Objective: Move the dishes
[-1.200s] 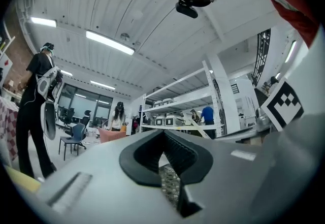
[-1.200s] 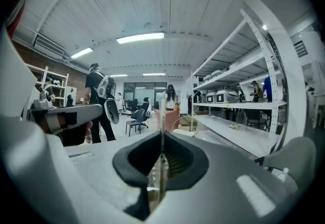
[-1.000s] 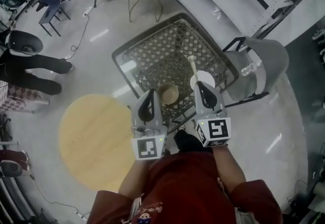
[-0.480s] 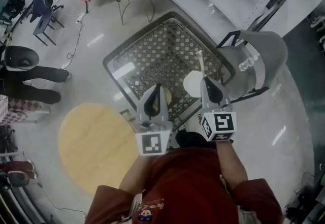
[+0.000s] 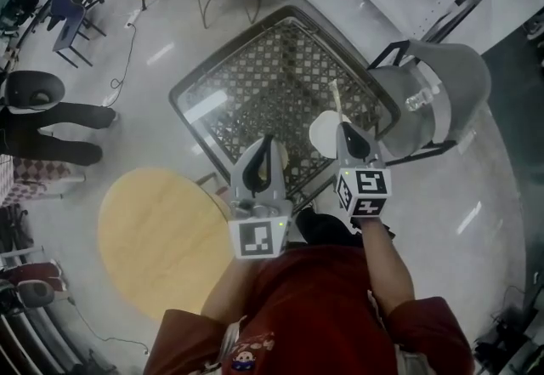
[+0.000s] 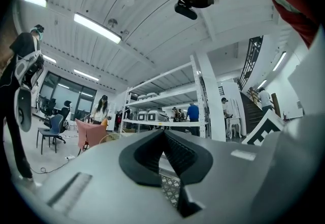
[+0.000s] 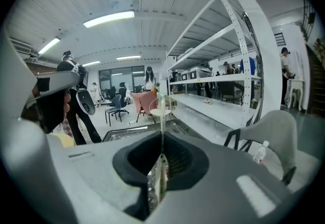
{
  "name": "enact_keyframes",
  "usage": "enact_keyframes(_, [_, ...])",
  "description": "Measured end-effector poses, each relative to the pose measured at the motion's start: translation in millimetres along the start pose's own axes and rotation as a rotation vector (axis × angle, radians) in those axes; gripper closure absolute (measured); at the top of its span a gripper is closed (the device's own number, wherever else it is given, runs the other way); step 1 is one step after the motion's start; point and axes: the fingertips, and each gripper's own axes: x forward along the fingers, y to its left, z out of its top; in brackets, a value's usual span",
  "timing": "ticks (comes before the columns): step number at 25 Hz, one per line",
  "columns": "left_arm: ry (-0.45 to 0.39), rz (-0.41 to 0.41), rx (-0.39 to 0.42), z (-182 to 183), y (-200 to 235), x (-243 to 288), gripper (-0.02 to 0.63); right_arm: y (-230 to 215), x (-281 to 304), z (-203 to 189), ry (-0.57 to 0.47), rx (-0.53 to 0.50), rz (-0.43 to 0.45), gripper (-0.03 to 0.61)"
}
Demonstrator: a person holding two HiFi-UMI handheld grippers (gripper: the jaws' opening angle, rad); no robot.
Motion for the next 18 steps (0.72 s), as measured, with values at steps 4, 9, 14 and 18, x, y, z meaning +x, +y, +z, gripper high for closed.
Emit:
enact_keyframes(4, [0.015, 0.007, -0.004, -7, 1, 4, 0.607, -5, 19, -22, 0.064, 0.020, 0.002, 0.560])
enact_keyframes(9, [0.068, 0.021, -0.008, -27, 6, 10, 0.607, -14, 44, -54, 0.152, 0.045, -0.009, 0.560])
enact_keyframes(14, [0.083, 0.043, -0.015, -38, 9, 13, 0.607, -20, 60, -91, 0.260, 0.061, -0.011, 0.560])
enact_keyframes(18, [0.107, 0.050, -0.018, -49, 8, 17, 0.607, -27, 75, -121, 0.356, 0.079, -0.019, 0.560])
